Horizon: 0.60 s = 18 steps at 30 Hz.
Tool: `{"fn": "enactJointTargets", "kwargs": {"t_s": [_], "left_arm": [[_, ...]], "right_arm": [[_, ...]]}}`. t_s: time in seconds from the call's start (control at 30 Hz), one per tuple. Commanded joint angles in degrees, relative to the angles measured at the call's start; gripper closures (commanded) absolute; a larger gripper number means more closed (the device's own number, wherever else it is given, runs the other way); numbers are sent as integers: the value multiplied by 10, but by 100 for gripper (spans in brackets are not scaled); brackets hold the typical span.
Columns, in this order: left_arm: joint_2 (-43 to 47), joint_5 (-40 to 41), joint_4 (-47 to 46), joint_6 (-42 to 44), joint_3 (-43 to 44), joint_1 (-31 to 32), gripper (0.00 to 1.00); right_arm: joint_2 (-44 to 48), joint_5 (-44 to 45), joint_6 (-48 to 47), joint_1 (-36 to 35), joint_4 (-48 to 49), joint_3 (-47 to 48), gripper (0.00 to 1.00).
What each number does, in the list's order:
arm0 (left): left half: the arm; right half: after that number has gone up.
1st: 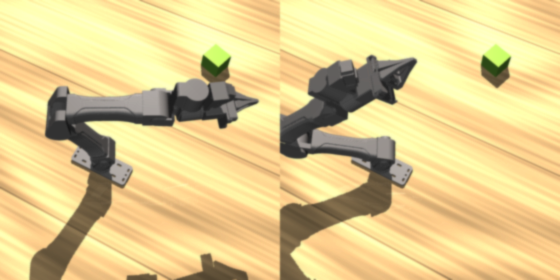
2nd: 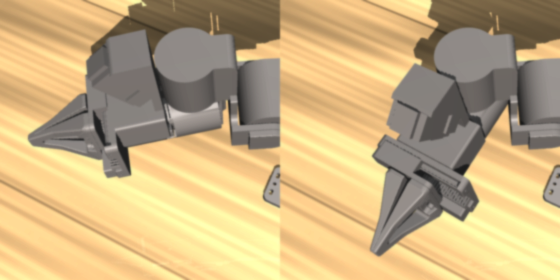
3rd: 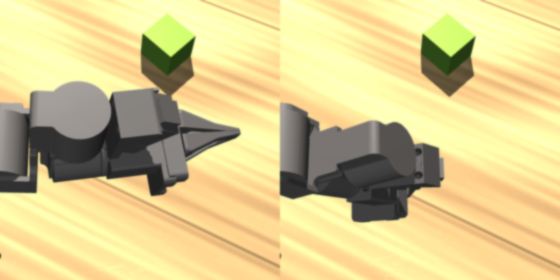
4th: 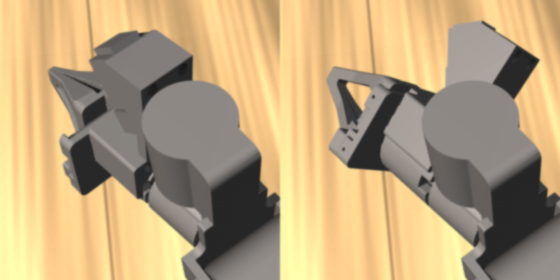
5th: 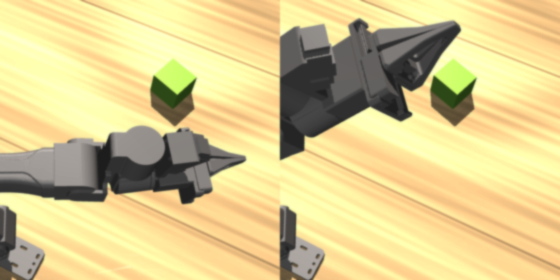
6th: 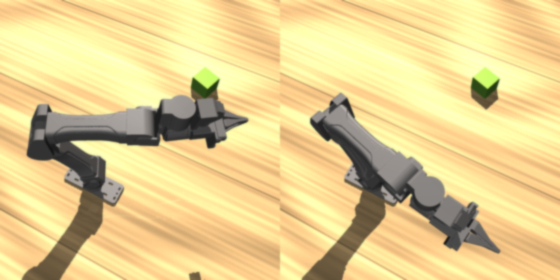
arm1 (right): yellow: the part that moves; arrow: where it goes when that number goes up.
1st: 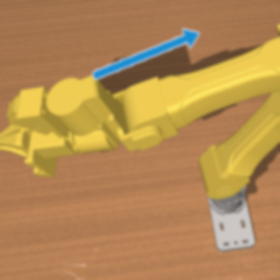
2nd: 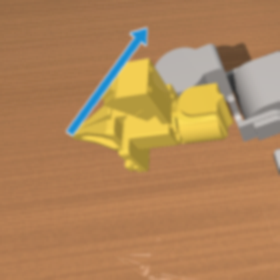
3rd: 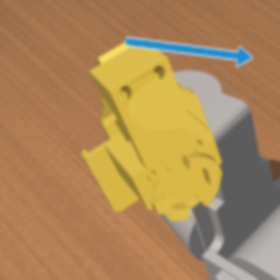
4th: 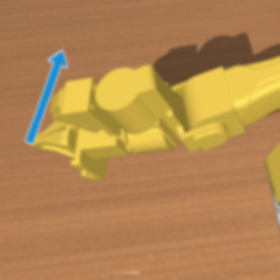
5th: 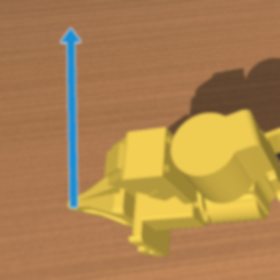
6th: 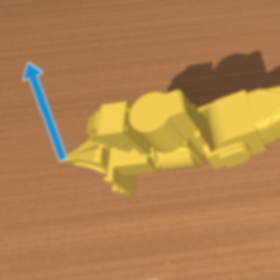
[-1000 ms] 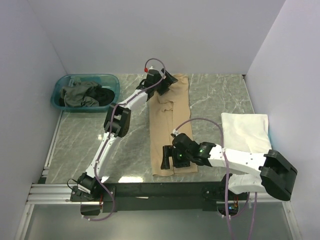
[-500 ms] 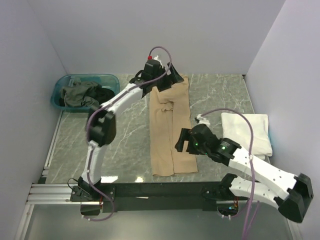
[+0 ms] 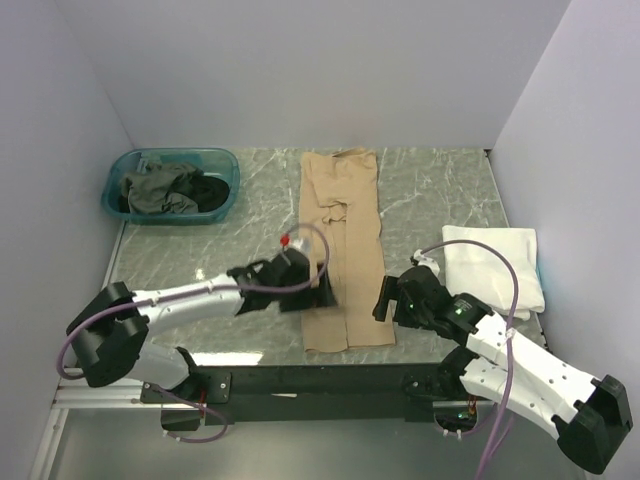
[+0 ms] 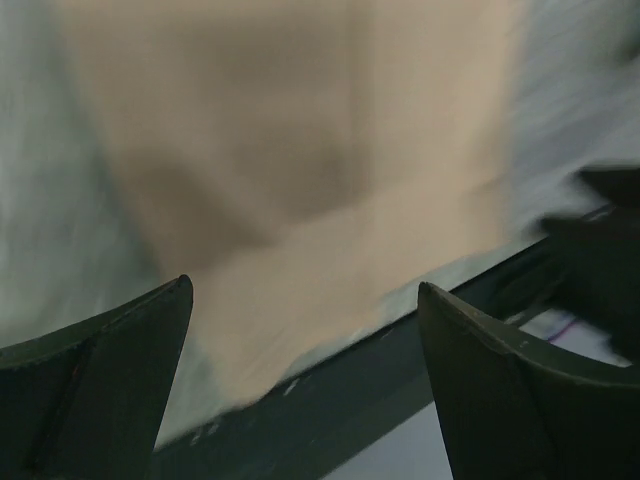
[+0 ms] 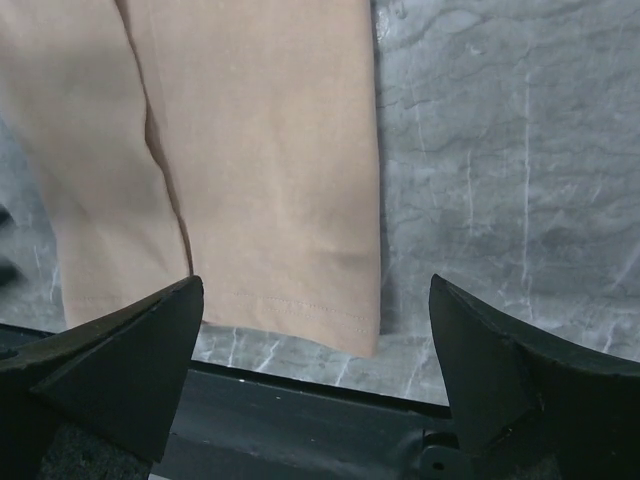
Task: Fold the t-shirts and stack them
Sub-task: Fold the tshirt
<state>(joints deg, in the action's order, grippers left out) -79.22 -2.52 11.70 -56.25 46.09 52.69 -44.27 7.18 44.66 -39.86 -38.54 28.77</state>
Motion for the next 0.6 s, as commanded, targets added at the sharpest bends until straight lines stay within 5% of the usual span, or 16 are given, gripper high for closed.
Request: {"fn": "enactJointTargets", "kwargs": {"t_s": [0.0, 0.3, 0.57], "left_arm": [[80, 66, 63, -90, -42, 66, 1], [202, 75, 61, -200, -173, 108, 8], [109, 39, 12, -190, -173, 108, 23]], "right_arm": [[4, -12, 3, 4, 19, -7, 0], [2, -13, 48, 6, 18, -37, 2], [7, -24, 67, 7, 30, -54, 6]]}}
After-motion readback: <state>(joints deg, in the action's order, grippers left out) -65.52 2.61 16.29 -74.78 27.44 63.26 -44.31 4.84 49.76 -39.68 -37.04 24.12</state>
